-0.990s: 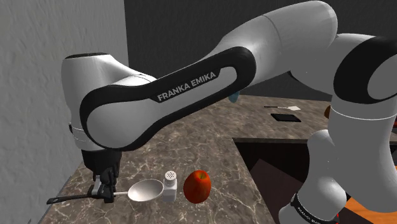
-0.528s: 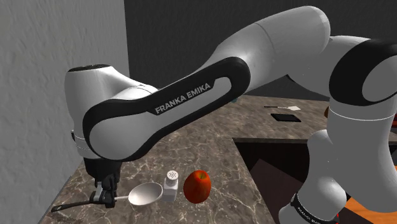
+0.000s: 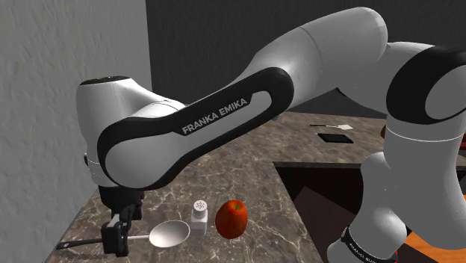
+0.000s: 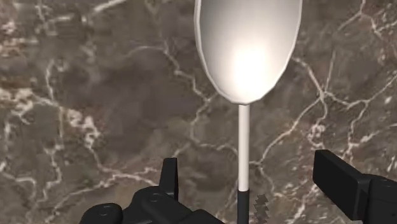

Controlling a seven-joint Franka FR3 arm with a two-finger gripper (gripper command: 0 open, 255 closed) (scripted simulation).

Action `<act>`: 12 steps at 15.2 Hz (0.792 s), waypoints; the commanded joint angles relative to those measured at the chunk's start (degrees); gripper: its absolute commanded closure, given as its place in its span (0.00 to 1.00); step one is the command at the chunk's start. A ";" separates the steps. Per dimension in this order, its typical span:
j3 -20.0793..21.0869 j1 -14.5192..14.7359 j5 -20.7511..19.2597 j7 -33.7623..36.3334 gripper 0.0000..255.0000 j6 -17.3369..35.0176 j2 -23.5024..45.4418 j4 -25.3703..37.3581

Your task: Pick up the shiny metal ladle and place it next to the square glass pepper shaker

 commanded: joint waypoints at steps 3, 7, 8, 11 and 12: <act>-0.09 -0.23 -0.06 0.05 0.00 -3.33 -1.32 1.99; -0.17 -0.42 -0.11 0.10 0.00 -6.37 -2.29 4.05; -0.17 -0.42 -0.11 0.10 0.00 -6.38 -2.28 4.06; -0.17 -0.42 -0.11 0.10 0.00 -6.38 -2.28 4.07; -0.17 -0.42 -0.11 0.10 0.00 -6.38 -2.28 4.07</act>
